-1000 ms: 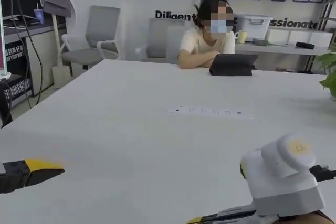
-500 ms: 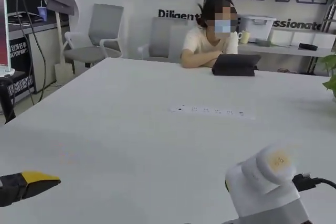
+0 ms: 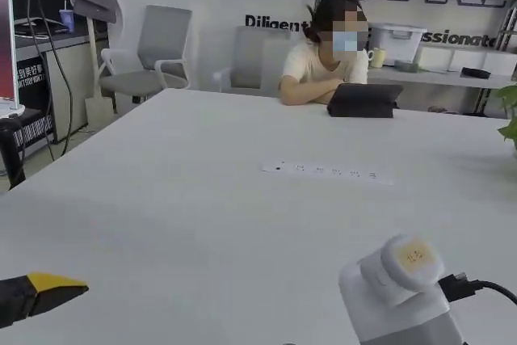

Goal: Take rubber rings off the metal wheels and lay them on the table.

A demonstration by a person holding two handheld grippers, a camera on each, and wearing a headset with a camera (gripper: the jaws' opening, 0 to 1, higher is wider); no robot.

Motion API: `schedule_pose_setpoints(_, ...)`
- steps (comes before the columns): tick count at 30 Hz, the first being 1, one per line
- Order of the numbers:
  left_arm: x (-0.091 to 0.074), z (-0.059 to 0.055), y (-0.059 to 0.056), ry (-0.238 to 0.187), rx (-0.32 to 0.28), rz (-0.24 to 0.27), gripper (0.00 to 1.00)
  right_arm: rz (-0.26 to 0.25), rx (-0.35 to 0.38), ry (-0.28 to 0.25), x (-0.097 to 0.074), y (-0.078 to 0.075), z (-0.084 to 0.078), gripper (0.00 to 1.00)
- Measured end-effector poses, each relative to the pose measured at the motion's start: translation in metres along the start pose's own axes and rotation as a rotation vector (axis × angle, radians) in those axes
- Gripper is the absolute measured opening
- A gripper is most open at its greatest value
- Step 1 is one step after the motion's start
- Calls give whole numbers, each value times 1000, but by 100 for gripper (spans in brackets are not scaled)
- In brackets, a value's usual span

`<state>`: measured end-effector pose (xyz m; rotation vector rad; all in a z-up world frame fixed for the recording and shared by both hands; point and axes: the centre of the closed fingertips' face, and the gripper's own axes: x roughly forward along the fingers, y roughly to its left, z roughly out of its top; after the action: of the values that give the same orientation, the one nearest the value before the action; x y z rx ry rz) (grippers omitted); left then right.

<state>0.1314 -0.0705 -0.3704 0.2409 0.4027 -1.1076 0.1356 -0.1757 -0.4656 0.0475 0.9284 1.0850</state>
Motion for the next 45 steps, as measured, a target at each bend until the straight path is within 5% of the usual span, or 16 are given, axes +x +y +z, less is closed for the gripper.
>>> schedule_pose_setpoints(45, 1, -7, 1, 31, 2, -1, 87, -58, -84, 44, 0, -8, -5, 0)
